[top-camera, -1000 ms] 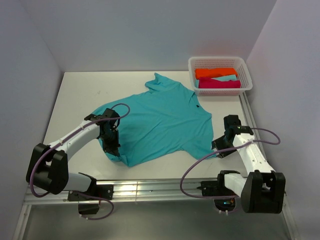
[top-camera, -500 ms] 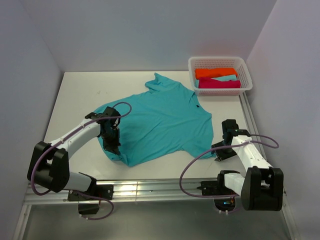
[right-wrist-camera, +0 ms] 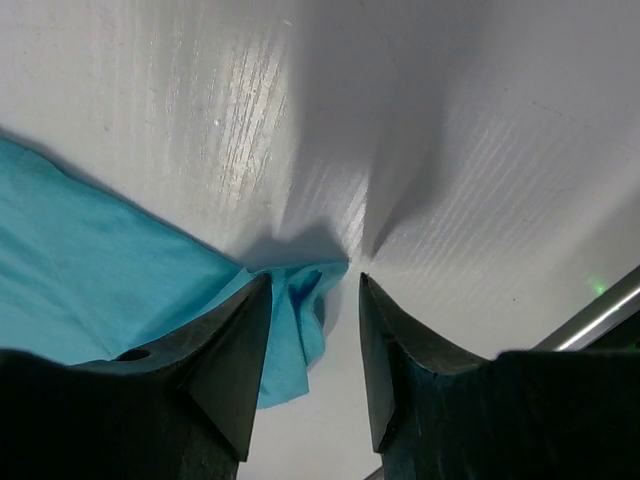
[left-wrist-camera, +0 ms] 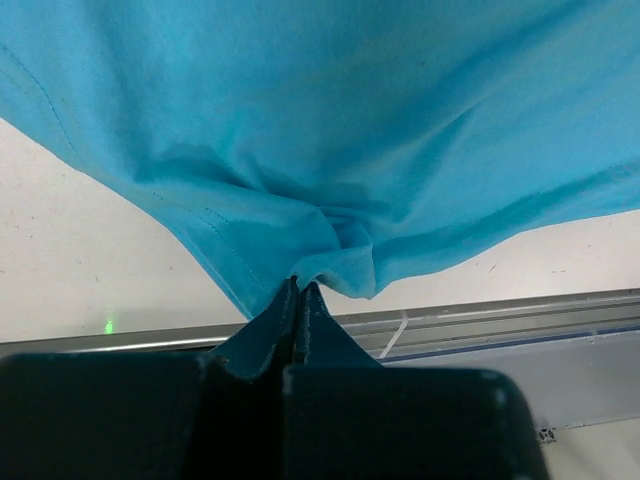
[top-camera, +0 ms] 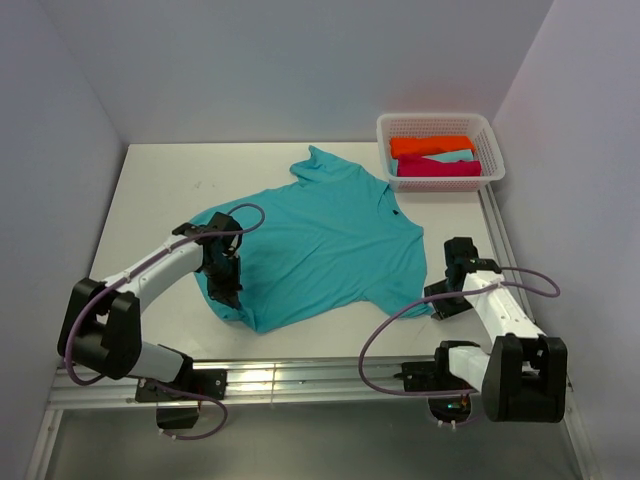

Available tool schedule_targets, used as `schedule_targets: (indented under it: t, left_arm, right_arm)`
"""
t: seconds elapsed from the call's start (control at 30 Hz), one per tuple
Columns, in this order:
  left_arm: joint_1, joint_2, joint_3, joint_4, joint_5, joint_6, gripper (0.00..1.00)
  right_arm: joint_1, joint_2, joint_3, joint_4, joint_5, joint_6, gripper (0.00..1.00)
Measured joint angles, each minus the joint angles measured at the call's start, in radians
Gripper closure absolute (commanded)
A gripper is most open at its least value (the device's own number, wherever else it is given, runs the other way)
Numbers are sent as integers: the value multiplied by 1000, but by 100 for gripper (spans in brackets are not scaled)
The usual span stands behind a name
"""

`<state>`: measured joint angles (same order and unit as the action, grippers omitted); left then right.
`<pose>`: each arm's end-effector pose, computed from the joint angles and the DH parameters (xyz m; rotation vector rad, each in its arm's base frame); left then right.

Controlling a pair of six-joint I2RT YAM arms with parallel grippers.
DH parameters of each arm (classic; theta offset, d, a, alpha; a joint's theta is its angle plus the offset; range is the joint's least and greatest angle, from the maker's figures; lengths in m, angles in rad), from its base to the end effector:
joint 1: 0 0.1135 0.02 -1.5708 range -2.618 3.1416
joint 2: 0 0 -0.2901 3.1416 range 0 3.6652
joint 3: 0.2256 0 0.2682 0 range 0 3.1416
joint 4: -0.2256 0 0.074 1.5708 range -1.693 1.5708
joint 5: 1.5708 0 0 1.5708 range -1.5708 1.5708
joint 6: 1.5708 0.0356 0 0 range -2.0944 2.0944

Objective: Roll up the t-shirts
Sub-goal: Fold the tshirt

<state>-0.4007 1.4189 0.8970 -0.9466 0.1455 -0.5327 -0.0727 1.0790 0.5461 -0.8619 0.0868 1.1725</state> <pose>0.2224 -0.0998 0.2133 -0.1931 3.0978 -0.2735 0.1572 -0.0145 0.1803 1.7273 2.3868 0.0268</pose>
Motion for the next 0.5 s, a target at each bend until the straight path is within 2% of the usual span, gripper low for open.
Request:
schedule_targets:
  t: [0.13,0.2,0.23,0.3,0.43,0.5]
  left_arm:
    - [0,6,5,0,0,2,100]
    - [0,6,7,1,0,3,100]
    - [0,6,7,0,0,3,100]
    - [0,6,7,0,0,6,100]
    - [0,13,7,0,0,13,100]
    - [0,14,7,0,0,16,100]
  right_arm:
    - [0,36,0,33,-1,6,55]
    - [0,45,0,47,-1,10,62]
    - [0,49,0,52,0,10,71]
    - [0,55,-3,61,0,12,77]
    - [0,60,-4,63,0,14,100]
    - [0,57,-3,55,0,14,100]
